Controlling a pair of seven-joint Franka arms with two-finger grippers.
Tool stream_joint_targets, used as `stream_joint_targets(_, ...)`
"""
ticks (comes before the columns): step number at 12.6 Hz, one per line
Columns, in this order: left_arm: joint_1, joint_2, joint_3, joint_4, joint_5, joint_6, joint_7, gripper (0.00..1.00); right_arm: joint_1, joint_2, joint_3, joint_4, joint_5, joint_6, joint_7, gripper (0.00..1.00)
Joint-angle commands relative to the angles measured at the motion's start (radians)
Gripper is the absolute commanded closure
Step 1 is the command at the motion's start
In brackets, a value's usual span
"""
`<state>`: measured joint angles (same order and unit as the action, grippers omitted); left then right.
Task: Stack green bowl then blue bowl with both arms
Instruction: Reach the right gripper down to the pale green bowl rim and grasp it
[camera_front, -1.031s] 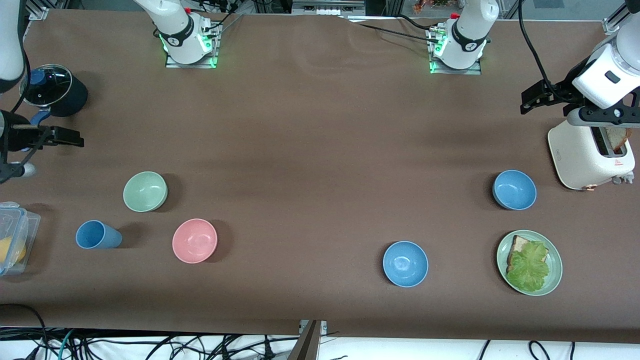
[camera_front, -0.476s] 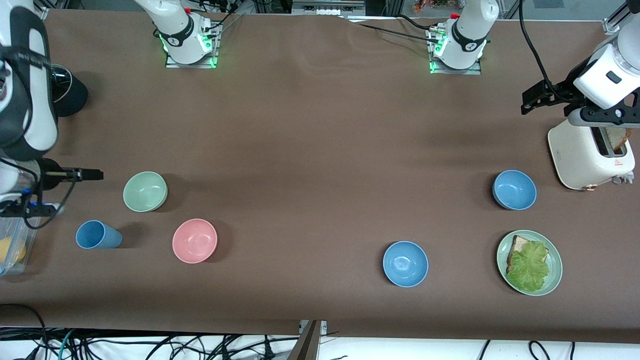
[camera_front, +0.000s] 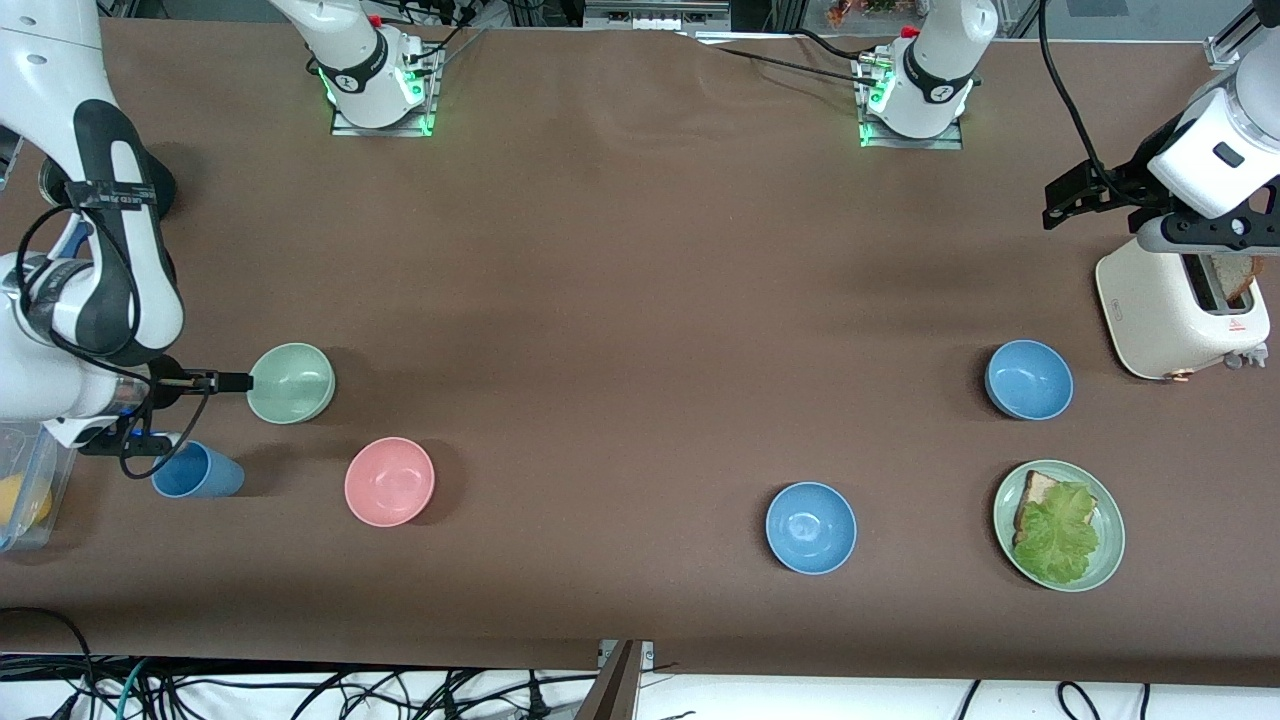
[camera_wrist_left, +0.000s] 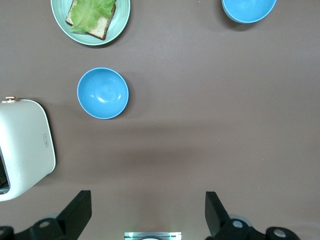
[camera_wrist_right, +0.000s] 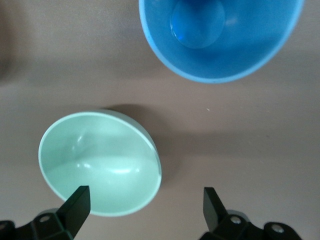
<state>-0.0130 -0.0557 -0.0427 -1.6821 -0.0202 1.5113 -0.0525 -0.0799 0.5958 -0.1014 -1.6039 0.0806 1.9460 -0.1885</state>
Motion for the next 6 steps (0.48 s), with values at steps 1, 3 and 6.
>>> stream_joint_targets(1, 0.008, 0.0, -0.006, 0.005, -0.01, 0.004, -0.006, 0.0, -0.011, 0.001, 0.011, -0.05, 0.028, 0.083, -0.019, 0.0)
stream_joint_targets(3, 0.008, 0.0, -0.006, 0.005, -0.01, 0.003, -0.006, 0.0, -0.009, 0.024, 0.011, -0.054, 0.073, 0.1, -0.019, 0.0)
stream_joint_targets(6, 0.01, 0.0, -0.006, 0.005, -0.01, 0.004, -0.006, 0.0, -0.009, 0.029, 0.015, -0.114, 0.076, 0.186, -0.019, 0.0)
